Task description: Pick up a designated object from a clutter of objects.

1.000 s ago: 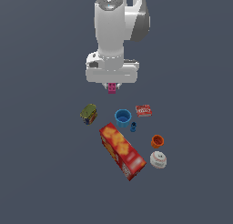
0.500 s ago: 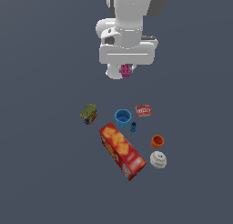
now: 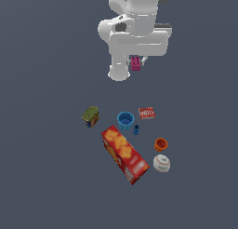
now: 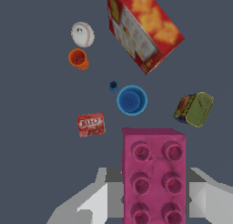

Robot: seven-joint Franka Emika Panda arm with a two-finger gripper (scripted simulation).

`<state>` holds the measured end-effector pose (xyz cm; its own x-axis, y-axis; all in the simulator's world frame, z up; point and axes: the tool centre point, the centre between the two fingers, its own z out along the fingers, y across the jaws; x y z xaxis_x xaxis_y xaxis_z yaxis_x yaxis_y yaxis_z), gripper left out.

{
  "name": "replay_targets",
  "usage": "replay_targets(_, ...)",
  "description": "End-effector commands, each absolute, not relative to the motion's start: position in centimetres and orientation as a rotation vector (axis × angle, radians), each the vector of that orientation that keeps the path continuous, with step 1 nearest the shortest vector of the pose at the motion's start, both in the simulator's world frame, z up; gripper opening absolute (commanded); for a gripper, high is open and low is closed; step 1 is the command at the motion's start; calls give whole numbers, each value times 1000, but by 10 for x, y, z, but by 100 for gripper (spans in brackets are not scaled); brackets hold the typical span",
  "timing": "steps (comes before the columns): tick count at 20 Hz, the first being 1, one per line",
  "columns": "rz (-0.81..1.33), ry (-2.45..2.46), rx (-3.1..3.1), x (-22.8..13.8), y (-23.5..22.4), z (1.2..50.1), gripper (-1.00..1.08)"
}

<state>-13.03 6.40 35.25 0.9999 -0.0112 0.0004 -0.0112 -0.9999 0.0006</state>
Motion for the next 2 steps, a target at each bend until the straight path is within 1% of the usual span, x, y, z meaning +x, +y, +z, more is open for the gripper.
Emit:
replay_targets(1,0,-19,3141,-130,66,355,-100)
replay_targets(2,0,-19,3141,-130,66,355,-100)
